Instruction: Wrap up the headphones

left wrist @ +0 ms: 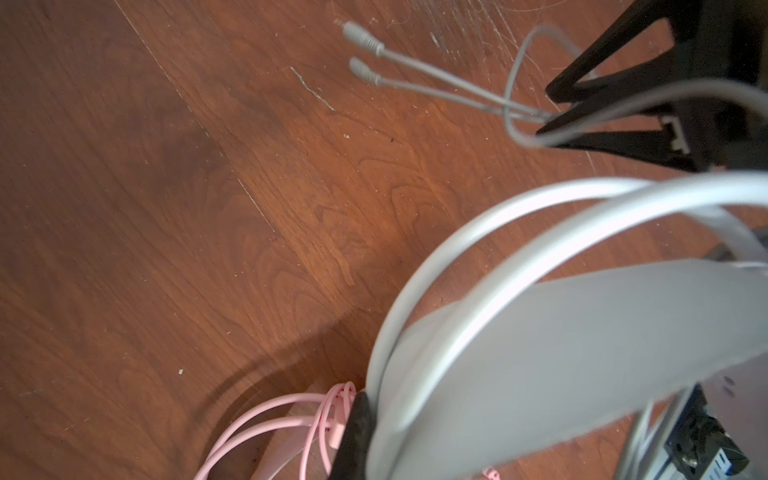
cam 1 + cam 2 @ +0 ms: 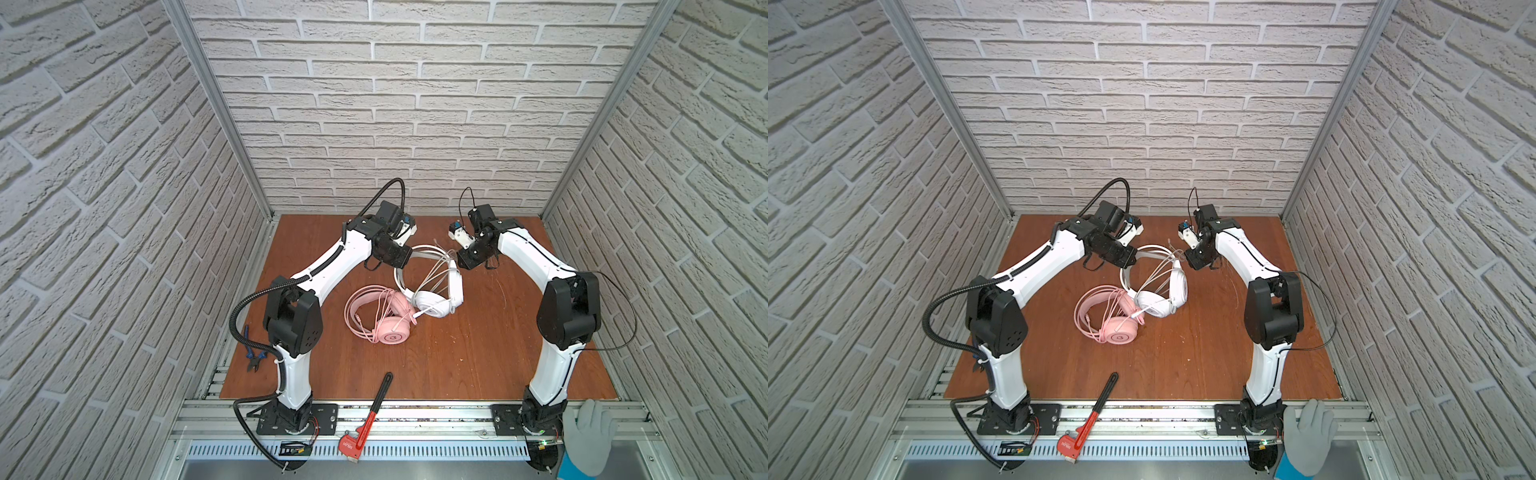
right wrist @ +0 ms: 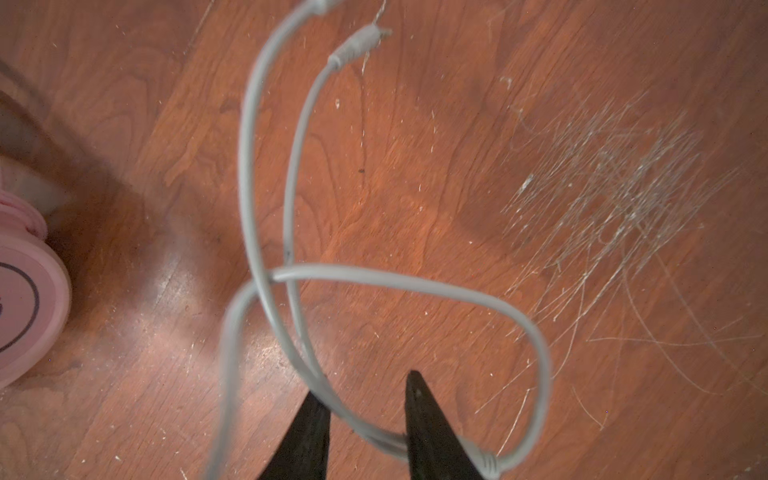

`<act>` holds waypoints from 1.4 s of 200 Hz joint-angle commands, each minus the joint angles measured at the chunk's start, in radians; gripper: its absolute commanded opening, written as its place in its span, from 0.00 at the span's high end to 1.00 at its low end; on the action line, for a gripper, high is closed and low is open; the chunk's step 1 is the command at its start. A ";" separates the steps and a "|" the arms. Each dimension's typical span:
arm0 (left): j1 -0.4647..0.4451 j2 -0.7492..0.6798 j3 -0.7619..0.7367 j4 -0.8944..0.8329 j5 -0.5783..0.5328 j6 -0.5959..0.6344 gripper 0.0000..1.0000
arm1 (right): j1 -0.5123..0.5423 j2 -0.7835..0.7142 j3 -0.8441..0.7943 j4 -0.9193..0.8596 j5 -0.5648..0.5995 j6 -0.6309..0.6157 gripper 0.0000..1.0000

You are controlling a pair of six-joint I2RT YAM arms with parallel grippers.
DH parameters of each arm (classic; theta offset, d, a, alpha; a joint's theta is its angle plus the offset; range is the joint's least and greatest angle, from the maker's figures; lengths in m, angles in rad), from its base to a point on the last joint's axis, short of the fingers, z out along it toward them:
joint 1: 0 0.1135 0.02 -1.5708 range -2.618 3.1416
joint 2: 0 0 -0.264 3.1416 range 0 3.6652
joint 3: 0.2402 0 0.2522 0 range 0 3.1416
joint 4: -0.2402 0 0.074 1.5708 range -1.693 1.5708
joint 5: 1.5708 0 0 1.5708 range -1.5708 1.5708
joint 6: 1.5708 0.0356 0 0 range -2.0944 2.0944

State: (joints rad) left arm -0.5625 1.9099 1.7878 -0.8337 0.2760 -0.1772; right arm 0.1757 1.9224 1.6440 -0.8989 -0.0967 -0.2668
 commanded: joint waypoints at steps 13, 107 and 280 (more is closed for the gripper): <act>0.020 -0.056 0.002 0.067 0.117 -0.018 1.00 | -0.039 -0.020 -0.065 0.032 -0.034 0.069 0.62; 0.022 -0.022 0.071 0.033 0.149 -0.025 1.00 | -0.195 -0.285 -0.401 0.277 -0.320 0.287 0.51; 0.024 -0.010 0.071 0.028 0.196 -0.028 1.00 | -0.204 -0.386 -0.756 0.761 -0.648 0.674 0.36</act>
State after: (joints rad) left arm -0.5442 1.9102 1.8259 -0.8310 0.4007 -0.1867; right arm -0.0345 1.5455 0.9321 -0.2932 -0.6903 0.2813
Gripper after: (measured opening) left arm 0.085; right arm 0.647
